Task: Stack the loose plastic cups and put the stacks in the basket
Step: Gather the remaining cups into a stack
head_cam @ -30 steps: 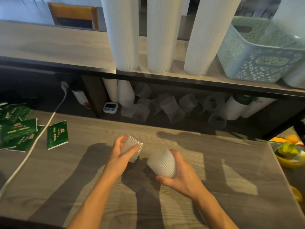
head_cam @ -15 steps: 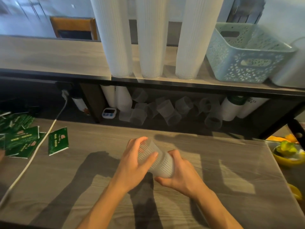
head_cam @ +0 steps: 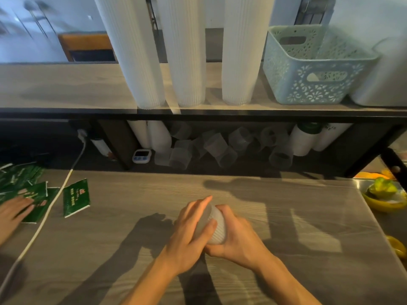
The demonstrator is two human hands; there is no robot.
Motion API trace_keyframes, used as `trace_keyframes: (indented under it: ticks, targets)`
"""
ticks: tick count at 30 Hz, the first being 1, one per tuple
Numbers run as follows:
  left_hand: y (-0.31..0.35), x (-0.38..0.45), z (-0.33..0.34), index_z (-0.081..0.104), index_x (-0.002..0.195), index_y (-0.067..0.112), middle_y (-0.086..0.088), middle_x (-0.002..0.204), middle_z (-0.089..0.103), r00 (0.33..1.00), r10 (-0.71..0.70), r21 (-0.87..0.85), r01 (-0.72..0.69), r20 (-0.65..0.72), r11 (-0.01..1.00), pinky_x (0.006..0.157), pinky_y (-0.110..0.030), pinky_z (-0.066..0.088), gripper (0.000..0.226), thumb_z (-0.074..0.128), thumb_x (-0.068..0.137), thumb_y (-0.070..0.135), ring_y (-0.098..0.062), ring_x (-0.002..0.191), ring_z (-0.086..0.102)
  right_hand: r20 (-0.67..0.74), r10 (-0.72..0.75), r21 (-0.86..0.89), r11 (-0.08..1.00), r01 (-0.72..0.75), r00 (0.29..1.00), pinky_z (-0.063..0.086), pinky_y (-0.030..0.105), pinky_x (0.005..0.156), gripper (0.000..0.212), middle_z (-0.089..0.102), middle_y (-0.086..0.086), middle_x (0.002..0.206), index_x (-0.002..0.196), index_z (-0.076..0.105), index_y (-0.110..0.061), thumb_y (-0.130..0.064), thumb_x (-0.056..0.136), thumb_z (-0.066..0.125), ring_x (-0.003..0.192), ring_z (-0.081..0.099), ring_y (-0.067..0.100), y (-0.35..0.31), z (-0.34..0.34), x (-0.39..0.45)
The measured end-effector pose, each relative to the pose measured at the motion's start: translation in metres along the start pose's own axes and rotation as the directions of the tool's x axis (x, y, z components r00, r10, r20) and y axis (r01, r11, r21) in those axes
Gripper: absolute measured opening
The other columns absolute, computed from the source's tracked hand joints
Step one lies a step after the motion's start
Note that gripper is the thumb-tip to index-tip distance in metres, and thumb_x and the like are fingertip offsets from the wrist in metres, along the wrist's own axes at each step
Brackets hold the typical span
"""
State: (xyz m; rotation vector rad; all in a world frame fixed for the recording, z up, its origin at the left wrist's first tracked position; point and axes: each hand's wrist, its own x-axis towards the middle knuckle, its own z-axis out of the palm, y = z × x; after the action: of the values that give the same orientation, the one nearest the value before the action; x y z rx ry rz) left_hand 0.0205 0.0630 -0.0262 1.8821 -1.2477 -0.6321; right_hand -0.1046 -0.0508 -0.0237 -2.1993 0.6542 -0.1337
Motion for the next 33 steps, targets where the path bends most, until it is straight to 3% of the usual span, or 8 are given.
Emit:
trace_keyframes:
  ticks: [6,9,13,18,22,25,30,33]
  targets:
    - [-0.01,0.018,-0.007,0.029,0.141,0.05,0.026,0.143,0.035,0.995,-0.054,-0.103,0.063,0.083,0.993,0.113,-0.016,0.024,0.061,0.033,0.084,0.073,0.011,0.135,0.03,-0.019,0.049,-0.146,0.988,-0.052,0.999,0.052,0.036,0.081,0.072,0.066,-0.007,0.106,0.121,0.039,-0.026,-0.062,0.068,0.071,0.095,0.066,0.017,0.003,-0.003,0.012]
    - [-0.028,0.055,-0.024,0.047,0.139,0.034,0.015,0.137,0.05,0.976,-0.146,-0.169,0.118,-0.16,0.979,0.106,-0.025,0.037,0.06,0.047,0.087,0.064,0.0,0.126,0.046,-0.051,0.09,-0.117,0.989,-0.095,0.995,0.05,0.037,0.085,0.075,0.063,-0.002,0.115,0.122,0.041,-0.023,-0.057,0.066,0.078,0.104,0.062,0.021,0.001,-0.011,0.026]
    - [-0.062,0.111,-0.05,0.055,0.13,0.019,0.001,0.122,0.058,0.866,-0.295,-0.098,0.28,-0.404,0.955,0.094,-0.036,0.049,0.046,0.065,0.09,0.04,-0.019,0.109,0.059,-0.079,0.129,-0.136,0.981,-0.139,0.988,0.041,0.031,0.076,0.069,0.058,-0.001,0.116,0.116,0.042,-0.021,-0.051,0.068,0.082,0.105,0.059,0.022,-0.002,-0.017,0.045]
    - [-0.092,0.161,-0.074,0.055,0.124,0.008,-0.015,0.126,0.055,0.834,-0.377,0.2,0.482,-0.404,0.853,0.095,-0.044,0.047,0.055,0.059,0.089,0.051,-0.035,0.114,0.055,-0.108,0.178,-0.105,0.976,-0.189,0.978,0.039,0.031,0.077,0.071,0.057,0.0,0.12,0.12,0.042,-0.02,-0.051,0.07,0.081,0.108,0.058,0.022,-0.003,-0.014,0.06]
    - [-0.094,0.194,-0.074,0.058,0.126,0.009,-0.019,0.128,0.056,0.868,-0.343,0.469,0.485,-0.358,0.738,0.094,-0.039,0.045,0.055,0.058,0.089,0.051,-0.038,0.117,0.054,-0.1,0.211,-0.052,0.975,-0.217,0.972,0.046,0.035,0.084,0.077,0.054,-0.004,0.117,0.117,0.043,-0.021,-0.062,0.061,0.076,0.11,0.057,0.022,0.005,-0.003,0.066]
    - [-0.101,0.221,-0.068,0.053,0.134,0.016,-0.015,0.133,0.053,0.888,-0.328,0.533,0.457,-0.323,0.712,0.098,-0.042,0.045,0.067,0.052,0.085,0.062,-0.036,0.12,0.052,-0.098,0.224,-0.029,0.973,-0.228,0.97,0.046,0.034,0.085,0.083,0.052,-0.006,0.116,0.119,0.042,-0.023,-0.068,0.055,0.069,0.11,0.057,0.02,0.011,-0.001,0.069]
    - [-0.105,0.244,-0.06,0.032,0.15,0.012,-0.016,0.149,0.038,0.863,-0.416,0.57,0.502,-0.286,0.65,0.103,-0.048,0.039,0.092,0.057,0.082,0.069,-0.038,0.133,0.04,-0.13,0.218,0.004,0.976,-0.219,0.967,0.047,0.034,0.09,0.081,0.053,-0.004,0.126,0.128,0.041,-0.022,-0.054,0.066,0.082,0.114,0.055,0.017,0.015,-0.006,0.07]
    - [-0.103,0.242,-0.054,0.032,0.15,0.016,-0.013,0.153,0.036,0.849,-0.47,0.541,0.52,-0.241,0.661,0.107,-0.047,0.036,0.086,0.057,0.084,0.066,-0.036,0.137,0.038,-0.157,0.221,0.014,0.975,-0.221,0.963,0.047,0.034,0.089,0.079,0.054,-0.004,0.125,0.128,0.042,-0.022,-0.052,0.067,0.084,0.113,0.056,0.018,0.018,-0.009,0.071]
